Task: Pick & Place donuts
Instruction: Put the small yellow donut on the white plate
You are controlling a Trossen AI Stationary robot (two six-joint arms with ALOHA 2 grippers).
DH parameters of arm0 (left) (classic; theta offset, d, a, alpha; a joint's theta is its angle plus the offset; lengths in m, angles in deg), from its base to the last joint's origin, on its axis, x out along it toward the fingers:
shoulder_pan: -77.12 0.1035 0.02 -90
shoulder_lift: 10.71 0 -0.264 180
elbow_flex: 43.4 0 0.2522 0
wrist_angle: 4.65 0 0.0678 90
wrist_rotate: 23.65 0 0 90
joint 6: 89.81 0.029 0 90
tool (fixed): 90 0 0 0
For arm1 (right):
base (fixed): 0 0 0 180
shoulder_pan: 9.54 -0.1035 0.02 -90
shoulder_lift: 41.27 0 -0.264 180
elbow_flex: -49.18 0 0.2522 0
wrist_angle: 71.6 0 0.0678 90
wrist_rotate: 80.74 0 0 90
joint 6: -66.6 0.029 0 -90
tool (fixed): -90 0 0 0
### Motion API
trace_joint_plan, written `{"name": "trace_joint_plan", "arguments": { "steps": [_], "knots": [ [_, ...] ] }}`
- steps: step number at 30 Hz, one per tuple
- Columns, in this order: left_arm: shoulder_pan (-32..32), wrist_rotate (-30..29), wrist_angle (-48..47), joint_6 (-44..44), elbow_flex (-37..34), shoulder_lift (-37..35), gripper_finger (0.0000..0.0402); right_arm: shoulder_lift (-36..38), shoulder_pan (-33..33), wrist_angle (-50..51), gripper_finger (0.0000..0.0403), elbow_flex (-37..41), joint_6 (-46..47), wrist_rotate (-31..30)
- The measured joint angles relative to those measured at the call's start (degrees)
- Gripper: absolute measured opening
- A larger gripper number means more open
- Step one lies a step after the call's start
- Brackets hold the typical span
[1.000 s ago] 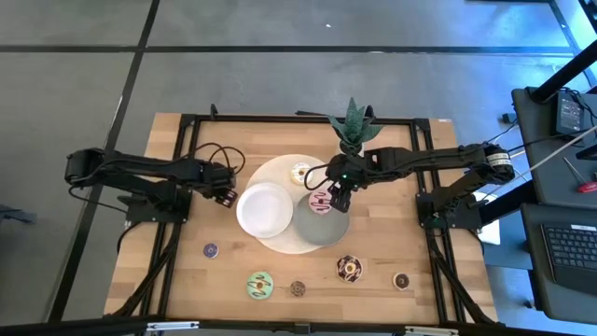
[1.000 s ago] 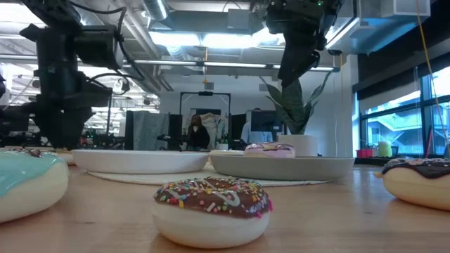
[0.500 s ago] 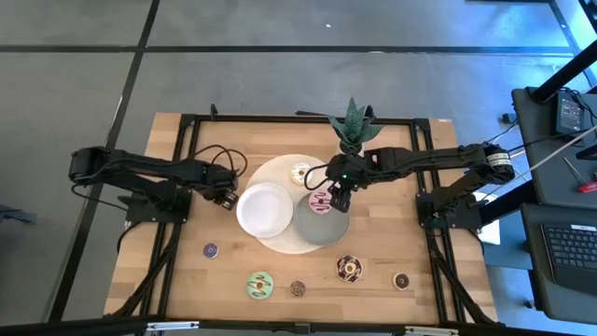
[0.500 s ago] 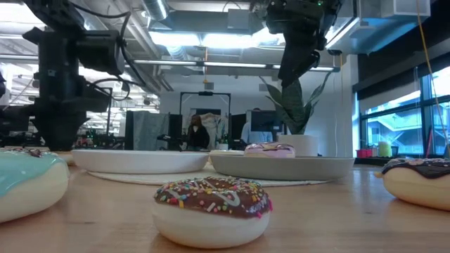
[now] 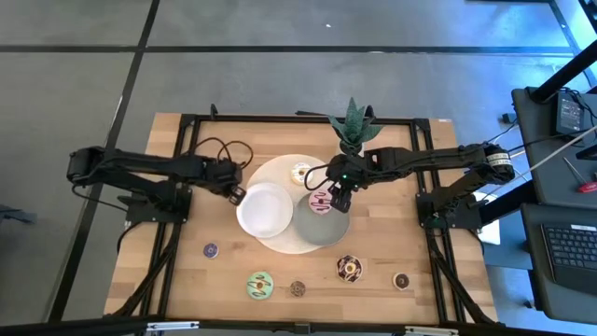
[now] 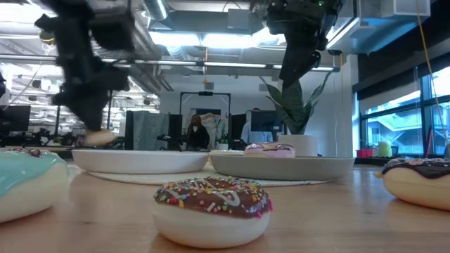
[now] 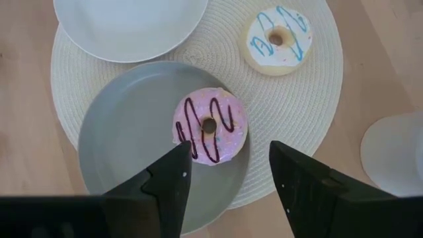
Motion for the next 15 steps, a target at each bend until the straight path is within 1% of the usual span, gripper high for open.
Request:
{"name": "trace_joint_plan", "arguments": {
  "steps": [6,10,15],
  "knots": [
    [-2.9,1.1,10.5,7.4,3.8,1.2,0.0031,0.0,0.0,-0.3,0.0204,0.0,0.1,0.0],
    [-5.3,0.4,11.3,9.8,6.5,5.8,0.0031,0.0,0.0,-1.1,0.0204,0.0,0.1,0.0],
    [-5.6,1.2,11.3,11.5,9.6,14.0,0.0031,0.0,0.0,-1.9,0.0204,0.0,0.2,0.0]
  ]
}}
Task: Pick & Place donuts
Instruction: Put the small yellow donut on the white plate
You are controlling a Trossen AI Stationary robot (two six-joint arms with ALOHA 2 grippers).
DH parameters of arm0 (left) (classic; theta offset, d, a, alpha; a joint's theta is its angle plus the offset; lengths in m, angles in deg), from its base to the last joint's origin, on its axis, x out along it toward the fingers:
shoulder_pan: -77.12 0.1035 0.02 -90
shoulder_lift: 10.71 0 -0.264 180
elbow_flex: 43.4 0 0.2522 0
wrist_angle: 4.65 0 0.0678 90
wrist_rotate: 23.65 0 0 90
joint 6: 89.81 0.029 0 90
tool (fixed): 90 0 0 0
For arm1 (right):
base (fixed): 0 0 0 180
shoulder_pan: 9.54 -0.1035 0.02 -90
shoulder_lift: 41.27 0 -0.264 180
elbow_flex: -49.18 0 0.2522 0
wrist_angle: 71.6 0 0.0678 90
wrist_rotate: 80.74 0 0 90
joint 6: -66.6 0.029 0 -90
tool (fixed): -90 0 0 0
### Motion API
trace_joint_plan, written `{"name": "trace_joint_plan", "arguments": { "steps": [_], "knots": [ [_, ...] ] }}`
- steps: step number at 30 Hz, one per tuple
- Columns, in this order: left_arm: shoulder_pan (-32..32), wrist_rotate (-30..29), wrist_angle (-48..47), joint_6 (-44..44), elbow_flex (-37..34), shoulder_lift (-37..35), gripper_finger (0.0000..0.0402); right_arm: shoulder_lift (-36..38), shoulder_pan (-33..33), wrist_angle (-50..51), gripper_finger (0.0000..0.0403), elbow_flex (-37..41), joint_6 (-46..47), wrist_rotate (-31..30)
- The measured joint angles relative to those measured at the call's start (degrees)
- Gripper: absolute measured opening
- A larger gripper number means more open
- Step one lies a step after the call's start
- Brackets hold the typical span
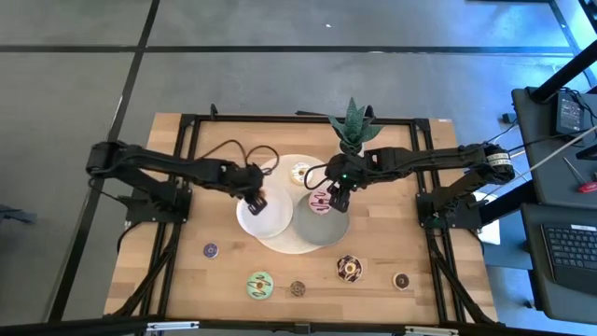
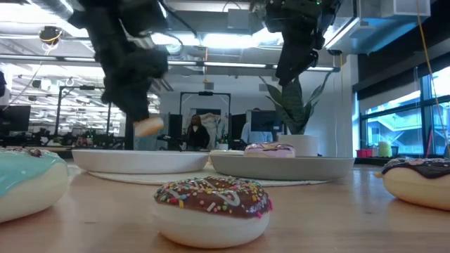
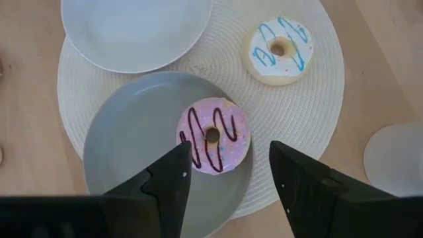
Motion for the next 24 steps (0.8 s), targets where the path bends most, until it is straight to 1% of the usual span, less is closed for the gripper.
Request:
{"name": "trace_joint_plan", "arguments": {
  "steps": [5,9,13,19,24],
  "knots": [
    [0.2,2.9,0.0,3.1,2.7,6.9,0.0031,0.0,0.0,0.0,0.0204,0.0,0.0,0.0],
    [0.2,3.5,0.2,4.2,4.2,9.8,0.0031,0.0,0.0,-0.3,0.0204,0.0,0.0,0.0],
    [0.2,3.5,-0.1,4.2,4.3,11.0,0.0031,0.0,0.0,-0.3,0.0204,0.0,0.0,0.0],
    [0.2,2.8,-1.3,4.2,4.3,10.9,0.0031,0.0,0.0,-0.3,0.0204,0.0,0.0,0.0],
    [0.2,-1.2,-1.6,4.2,4.3,10.8,0.0031,0.0,0.0,-0.3,0.0204,0.0,0.0,0.0]
  ]
}}
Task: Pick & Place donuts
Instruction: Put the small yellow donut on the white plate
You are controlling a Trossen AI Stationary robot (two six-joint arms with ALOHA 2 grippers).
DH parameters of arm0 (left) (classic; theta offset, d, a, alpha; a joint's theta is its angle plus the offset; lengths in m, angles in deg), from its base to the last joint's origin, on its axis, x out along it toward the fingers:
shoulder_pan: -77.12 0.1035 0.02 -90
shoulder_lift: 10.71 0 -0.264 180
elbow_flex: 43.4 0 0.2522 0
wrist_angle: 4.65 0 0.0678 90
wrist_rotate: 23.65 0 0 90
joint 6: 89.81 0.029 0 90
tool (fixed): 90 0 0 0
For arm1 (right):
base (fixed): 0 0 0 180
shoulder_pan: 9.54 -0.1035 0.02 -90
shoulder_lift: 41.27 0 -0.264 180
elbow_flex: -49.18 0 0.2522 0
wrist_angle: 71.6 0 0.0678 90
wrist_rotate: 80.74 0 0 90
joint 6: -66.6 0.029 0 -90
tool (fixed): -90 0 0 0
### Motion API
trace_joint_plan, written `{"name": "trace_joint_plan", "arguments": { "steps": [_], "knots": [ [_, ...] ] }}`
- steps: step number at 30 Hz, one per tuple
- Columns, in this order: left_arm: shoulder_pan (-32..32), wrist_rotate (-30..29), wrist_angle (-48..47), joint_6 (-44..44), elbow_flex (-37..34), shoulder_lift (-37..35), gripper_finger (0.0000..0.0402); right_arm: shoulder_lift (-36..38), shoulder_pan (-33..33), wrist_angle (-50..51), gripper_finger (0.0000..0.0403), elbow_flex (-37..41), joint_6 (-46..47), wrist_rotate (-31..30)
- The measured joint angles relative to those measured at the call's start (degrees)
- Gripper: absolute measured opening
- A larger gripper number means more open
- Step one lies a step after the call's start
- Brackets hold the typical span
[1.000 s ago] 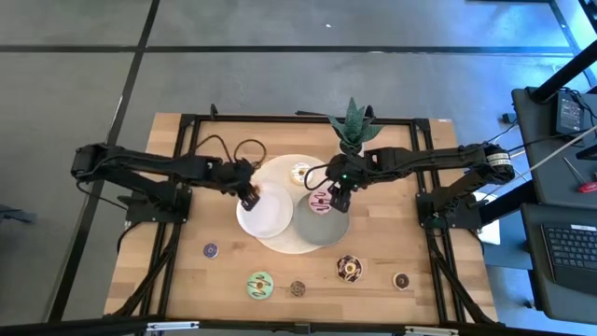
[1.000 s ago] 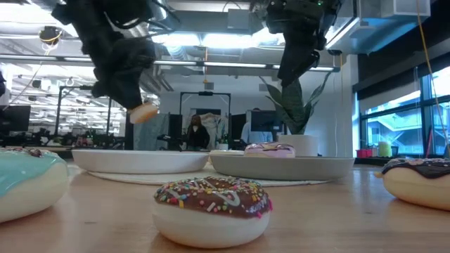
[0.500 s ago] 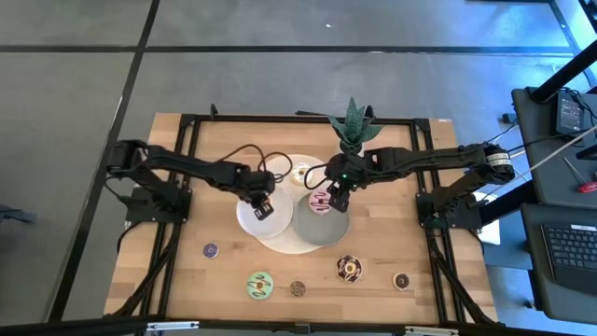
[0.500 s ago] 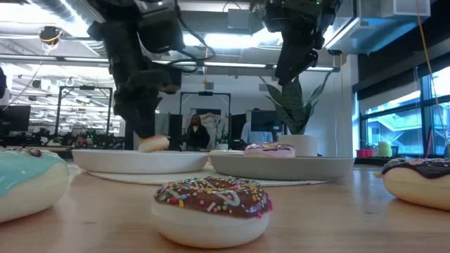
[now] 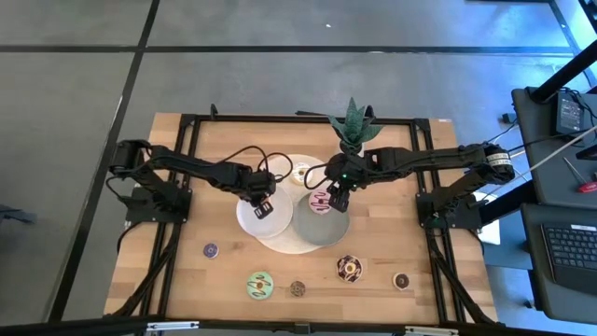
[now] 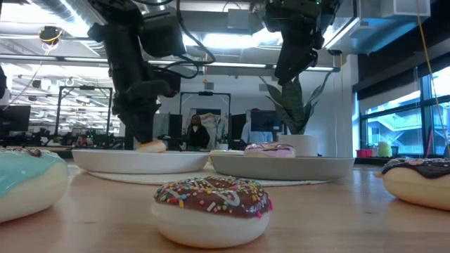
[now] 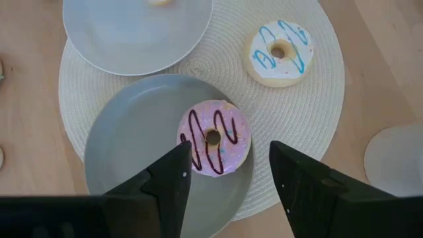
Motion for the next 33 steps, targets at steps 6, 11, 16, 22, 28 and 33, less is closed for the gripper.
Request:
{"name": "trace_joint_plan", "arguments": {
  "steps": [6,11,16,22,28,33],
  "knots": [
    [0.0,0.2,0.0,-0.9,0.0,0.0,0.0031,0.0,0.0,0.0,0.0204,0.0,0.0,0.0],
    [0.0,0.2,0.3,0.1,0.0,0.0,0.0031,0.0,0.0,0.0,0.0204,0.0,-0.2,0.0],
    [0.0,0.2,0.4,0.5,0.0,0.0,0.0031,0.0,0.0,0.0,0.0204,0.0,-0.2,0.0],
    [0.0,0.2,0.4,0.5,0.0,0.0,0.0031,0.0,0.0,0.0,0.0204,0.0,-0.2,0.0],
    [0.0,0.2,0.3,0.5,0.0,0.0,0.0032,0.0,0.0,0.0,0.0204,0.0,-0.2,0.0],
    [0.0,0.2,-0.2,0.0,0.0,0.0,0.0052,0.0,0.0,0.0,0.0204,0.0,-0.2,0.0]
  ]
}}
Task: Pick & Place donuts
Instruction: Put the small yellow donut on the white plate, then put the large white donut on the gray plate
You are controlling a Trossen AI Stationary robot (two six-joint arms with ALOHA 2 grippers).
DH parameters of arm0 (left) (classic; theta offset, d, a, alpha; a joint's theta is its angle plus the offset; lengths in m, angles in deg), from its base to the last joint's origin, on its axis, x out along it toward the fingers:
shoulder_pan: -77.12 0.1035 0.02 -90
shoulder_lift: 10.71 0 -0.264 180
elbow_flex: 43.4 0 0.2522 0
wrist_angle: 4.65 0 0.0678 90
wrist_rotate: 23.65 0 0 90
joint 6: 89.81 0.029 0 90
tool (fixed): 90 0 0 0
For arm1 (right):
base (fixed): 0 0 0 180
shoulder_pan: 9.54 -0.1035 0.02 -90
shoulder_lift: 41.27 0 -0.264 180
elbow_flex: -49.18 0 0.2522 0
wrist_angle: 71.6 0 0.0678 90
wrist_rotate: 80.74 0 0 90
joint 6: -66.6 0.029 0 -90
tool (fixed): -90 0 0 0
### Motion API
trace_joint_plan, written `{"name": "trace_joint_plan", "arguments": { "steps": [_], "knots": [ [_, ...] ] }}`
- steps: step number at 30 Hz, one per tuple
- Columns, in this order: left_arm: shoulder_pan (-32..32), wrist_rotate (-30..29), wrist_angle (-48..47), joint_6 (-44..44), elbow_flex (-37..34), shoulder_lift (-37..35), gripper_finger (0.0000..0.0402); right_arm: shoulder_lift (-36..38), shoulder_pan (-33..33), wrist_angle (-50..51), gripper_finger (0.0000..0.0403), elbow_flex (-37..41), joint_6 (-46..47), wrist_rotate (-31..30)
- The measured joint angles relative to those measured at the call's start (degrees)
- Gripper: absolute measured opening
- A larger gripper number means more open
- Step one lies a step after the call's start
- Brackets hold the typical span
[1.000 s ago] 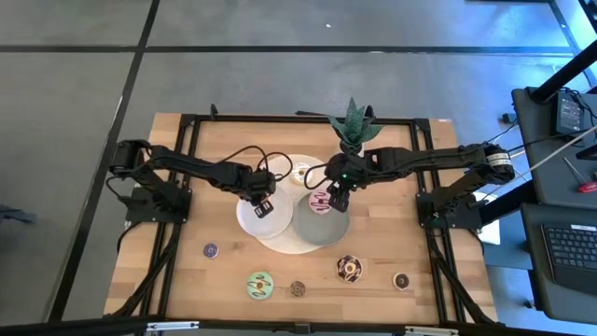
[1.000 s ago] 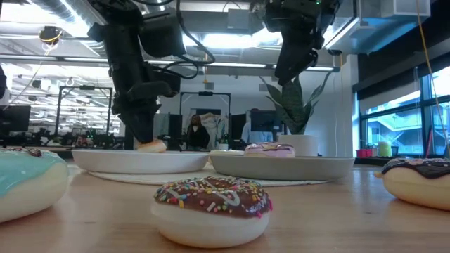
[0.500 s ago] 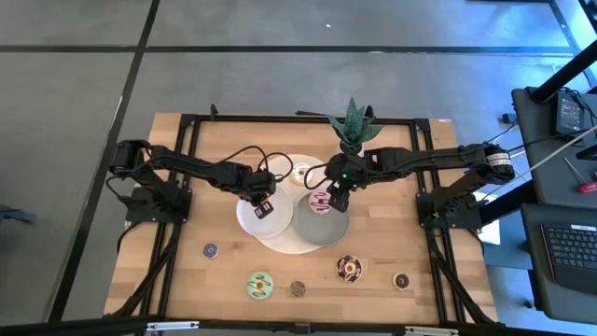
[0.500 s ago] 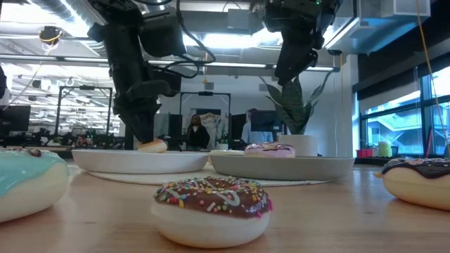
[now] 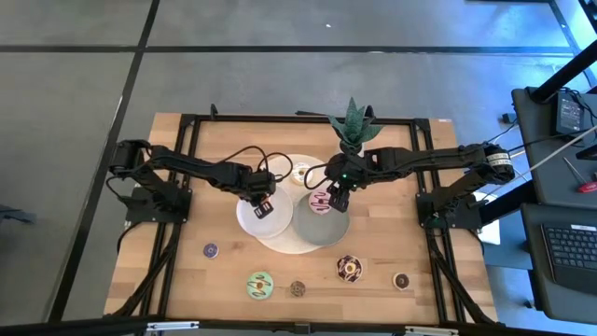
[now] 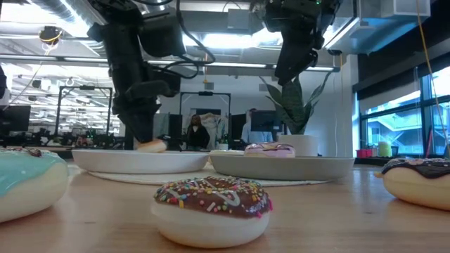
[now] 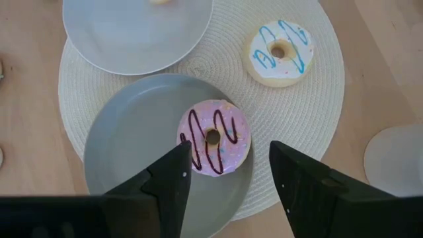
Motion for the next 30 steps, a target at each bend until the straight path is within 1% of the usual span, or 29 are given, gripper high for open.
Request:
{"name": "trace_joint_plan", "arguments": {
  "steps": [5,10,17,21,23,30],
  "knots": [
    [0.0,0.0,-2.0,-0.5,0.0,0.0,0.0085,0.0,0.0,0.0,0.0204,0.0,0.0,0.0],
    [0.0,0.3,-2.3,-0.3,0.0,0.0,0.0107,0.0,0.0,0.0,0.0204,0.0,0.0,0.0],
    [0.0,1.3,-2.3,0.0,0.0,-0.2,0.0116,0.0,0.0,0.0,0.0204,0.0,-0.1,0.0],
    [0.1,1.3,-2.6,-0.3,0.5,-2.6,0.0113,0.0,0.0,-1.7,0.0204,0.0,-1.7,0.0],
    [0.1,0.1,-2.6,0.9,0.9,-4.7,0.0112,0.0,0.0,-3.7,0.0204,0.0,-3.1,0.0],
    [-0.1,-9.3,-2.8,2.2,0.9,-12.8,0.0115,-1.3,0.3,-8.3,0.0204,0.0,-3.4,-0.2]
  ]
}}
